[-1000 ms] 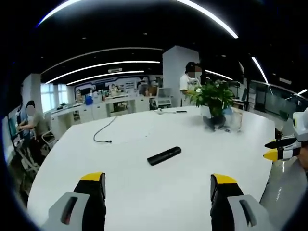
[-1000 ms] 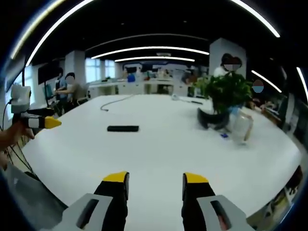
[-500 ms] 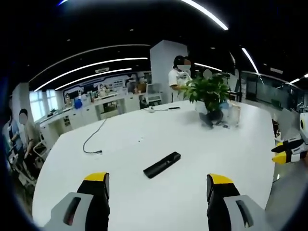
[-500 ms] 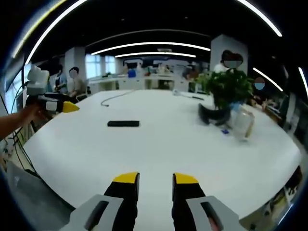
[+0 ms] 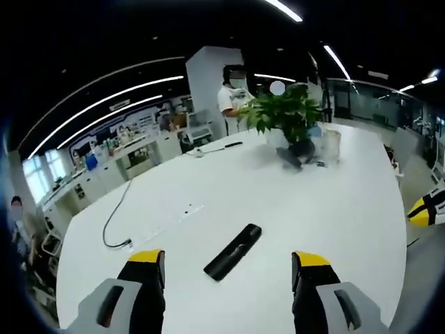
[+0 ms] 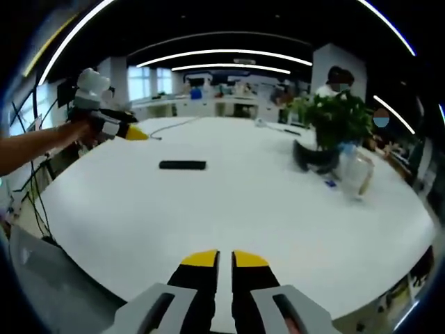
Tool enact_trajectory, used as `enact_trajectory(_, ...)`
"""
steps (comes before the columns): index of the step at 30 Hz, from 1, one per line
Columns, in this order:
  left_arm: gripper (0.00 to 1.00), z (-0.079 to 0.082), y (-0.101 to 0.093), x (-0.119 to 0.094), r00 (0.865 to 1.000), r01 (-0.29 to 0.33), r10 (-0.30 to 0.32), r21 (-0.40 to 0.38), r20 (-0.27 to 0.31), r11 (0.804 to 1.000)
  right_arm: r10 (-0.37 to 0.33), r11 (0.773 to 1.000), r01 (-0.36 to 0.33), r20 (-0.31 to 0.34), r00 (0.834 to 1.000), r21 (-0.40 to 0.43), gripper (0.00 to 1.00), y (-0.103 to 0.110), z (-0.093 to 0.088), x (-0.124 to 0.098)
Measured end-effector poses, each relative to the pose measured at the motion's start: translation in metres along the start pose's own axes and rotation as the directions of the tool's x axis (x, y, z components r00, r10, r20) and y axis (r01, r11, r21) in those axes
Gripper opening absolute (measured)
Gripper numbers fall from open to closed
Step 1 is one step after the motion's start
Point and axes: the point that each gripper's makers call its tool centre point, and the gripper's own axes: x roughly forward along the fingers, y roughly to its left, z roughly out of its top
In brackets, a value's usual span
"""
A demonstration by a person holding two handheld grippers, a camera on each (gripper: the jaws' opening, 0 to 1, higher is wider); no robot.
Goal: Press the specified remote control buttons in sequence, fully releasing each button before pressing the next.
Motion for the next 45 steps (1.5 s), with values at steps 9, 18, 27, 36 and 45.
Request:
enact_trajectory(9,0.7,-0.008,0.009,0.052,0.991,0.059,-0.04,0.141,-0.13,0.988,0.015,1.0,-0.015,-0.032,0.999,0.001,0.0,0.002,-0.004,0.003)
enact_trajectory(18,0.59,-0.035,0.003,0.088,0.954,0.208,-0.181,0.091,-0.24,0.974,0.041,0.999,-0.042,-0.072,0.997,-0.016,0.0,0.008,-0.011,0.006)
enact_trajectory(27,0.57,-0.078,0.008,0.106,0.892,0.282,-0.233,0.074,-0.388,0.956,0.04,0.999,-0.041,-0.089,0.995,-0.012,0.0,0.008,-0.014,0.007)
enact_trajectory(36,0.52,-0.09,0.008,0.12,0.861,0.316,-0.263,0.052,-0.435,0.947,0.045,0.999,-0.048,-0.126,0.991,-0.023,0.0,0.01,-0.019,0.01)
enact_trajectory(45,0.52,-0.092,0.008,0.125,0.808,0.399,-0.317,0.065,-0.496,0.915,0.047,0.998,-0.052,-0.143,0.989,-0.027,0.0,0.01,-0.021,0.011)
